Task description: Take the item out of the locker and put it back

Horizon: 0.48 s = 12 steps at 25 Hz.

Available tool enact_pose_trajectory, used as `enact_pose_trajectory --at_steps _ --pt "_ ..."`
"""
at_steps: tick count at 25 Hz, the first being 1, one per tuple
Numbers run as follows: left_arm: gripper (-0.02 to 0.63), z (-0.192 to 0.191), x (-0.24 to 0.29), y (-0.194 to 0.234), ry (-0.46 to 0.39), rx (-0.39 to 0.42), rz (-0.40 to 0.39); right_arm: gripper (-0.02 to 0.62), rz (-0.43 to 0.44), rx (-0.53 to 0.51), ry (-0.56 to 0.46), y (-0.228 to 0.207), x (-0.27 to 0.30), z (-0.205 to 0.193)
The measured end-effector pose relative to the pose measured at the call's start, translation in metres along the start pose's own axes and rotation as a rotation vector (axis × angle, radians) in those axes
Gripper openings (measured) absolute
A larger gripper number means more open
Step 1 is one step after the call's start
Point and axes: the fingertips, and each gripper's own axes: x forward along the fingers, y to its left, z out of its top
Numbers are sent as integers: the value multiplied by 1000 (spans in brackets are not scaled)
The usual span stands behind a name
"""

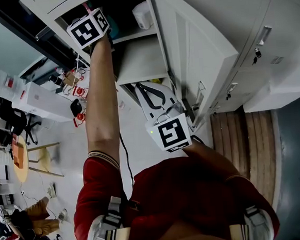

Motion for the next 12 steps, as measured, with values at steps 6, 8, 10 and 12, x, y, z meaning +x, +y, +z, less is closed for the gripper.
enact_pose_trajectory --at_steps 6,8,10,12 --pt "221 1 -7 -7 -6 -20 -37 -3 3 6 -7 2 -2 2" --pt "221 2 -9 -9 -9 -46 -52 -3 9 2 -10 4 -3 3" --pt "221 3 -11 -8 -13 -83 -65 -3 11 5 -10 7 -4 5" --pt "219 3 -13 -7 -17 -119 -75 -3 10 11 -8 8 -5 5"
